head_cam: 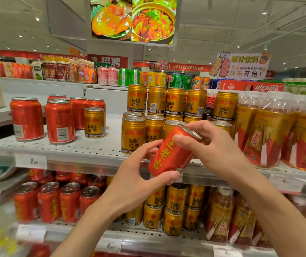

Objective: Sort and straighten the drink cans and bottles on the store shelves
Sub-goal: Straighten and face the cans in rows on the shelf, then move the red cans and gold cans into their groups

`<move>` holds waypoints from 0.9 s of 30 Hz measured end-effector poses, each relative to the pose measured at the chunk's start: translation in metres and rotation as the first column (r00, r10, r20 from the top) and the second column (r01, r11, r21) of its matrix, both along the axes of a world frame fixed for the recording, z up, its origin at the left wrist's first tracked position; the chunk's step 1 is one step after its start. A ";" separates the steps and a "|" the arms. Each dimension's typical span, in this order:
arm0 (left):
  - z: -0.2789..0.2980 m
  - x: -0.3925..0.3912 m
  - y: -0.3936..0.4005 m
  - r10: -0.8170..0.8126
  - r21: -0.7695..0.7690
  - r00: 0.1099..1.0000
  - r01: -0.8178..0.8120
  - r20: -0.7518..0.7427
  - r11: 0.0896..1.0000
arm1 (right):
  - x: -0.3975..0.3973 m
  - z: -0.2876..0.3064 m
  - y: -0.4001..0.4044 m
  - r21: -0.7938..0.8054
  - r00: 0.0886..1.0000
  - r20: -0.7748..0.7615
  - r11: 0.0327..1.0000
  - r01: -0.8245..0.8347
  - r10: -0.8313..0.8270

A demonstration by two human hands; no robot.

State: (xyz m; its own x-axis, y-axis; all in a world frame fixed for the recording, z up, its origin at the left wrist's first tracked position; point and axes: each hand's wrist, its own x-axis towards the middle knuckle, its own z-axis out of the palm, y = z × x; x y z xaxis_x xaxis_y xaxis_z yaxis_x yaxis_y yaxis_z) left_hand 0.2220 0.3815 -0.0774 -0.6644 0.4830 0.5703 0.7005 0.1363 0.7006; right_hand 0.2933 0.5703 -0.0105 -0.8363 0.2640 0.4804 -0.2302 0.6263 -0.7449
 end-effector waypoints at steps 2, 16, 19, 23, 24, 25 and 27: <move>0.002 0.000 -0.002 0.002 0.007 1.000 -0.002 0.001 1.000 | -0.002 -0.001 -0.007 0.018 1.000 0.001 0.999 -0.027 0.027; -0.001 -0.037 -0.068 0.152 0.130 0.988 -0.155 0.035 0.979 | -0.017 -0.005 -0.036 0.170 0.996 -0.070 0.985 -0.036 0.048; -0.002 -0.054 -0.100 0.216 0.150 0.976 -0.218 0.033 0.964 | -0.032 -0.025 -0.055 0.274 0.985 -0.169 0.960 0.064 -0.018; 0.000 -0.081 -0.145 0.289 0.180 0.956 -0.294 0.054 0.939 | -0.064 -0.060 -0.099 0.370 0.965 -0.251 0.913 0.169 -0.077; 0.001 -0.088 -0.156 0.306 0.181 0.950 -0.311 0.055 0.933 | -0.072 -0.066 -0.111 0.384 0.959 -0.270 0.904 0.187 -0.084; 0.002 -0.093 -0.165 0.322 0.179 0.945 -0.328 0.061 0.928 | -0.079 -0.071 -0.122 0.408 0.954 -0.285 0.890 0.205 -0.089; 0.005 -0.106 -0.183 0.338 0.173 0.938 -0.346 0.078 0.922 | -0.093 -0.077 -0.143 0.469 0.947 -0.305 0.850 0.240 -0.099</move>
State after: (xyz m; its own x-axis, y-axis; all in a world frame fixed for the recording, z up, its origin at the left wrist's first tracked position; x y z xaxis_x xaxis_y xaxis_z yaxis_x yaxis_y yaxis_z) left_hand 0.1161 0.1985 -0.0722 -0.7982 0.1127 0.5918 0.6004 0.2294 0.7661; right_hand 0.2004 0.4269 -0.0876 -0.6265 0.0587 0.7772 -0.2262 0.9405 -0.2534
